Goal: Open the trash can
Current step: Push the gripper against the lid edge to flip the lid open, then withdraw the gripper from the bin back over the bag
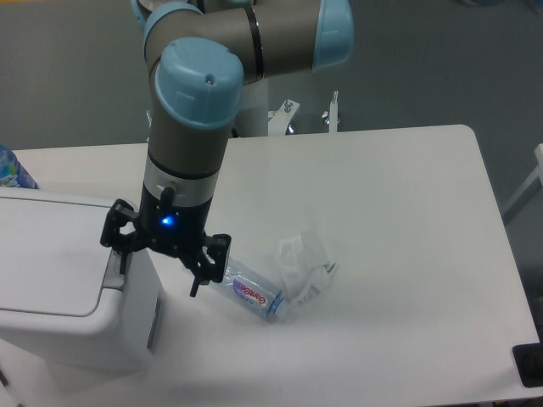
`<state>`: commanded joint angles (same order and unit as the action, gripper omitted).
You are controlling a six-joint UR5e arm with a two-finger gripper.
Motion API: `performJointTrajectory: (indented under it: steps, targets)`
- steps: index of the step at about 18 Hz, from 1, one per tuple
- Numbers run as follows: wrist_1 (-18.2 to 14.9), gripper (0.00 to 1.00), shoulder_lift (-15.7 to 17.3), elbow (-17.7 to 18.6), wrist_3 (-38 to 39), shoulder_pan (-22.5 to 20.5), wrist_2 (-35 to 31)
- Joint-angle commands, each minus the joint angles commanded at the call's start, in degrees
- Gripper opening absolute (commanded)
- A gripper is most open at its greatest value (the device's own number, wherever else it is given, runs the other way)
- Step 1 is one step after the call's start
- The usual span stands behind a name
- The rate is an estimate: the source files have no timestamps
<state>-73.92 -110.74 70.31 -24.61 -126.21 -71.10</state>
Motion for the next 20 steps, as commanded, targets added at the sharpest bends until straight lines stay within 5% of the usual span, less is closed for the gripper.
performJointTrajectory:
  steps: [13,20]
  targets:
    - [0.0,1.0,-0.09,-0.7,-0.17,0.0,-1.23]
    - [5.53,1.0,0.18,-1.14,-0.52,-2.01,-4.64]
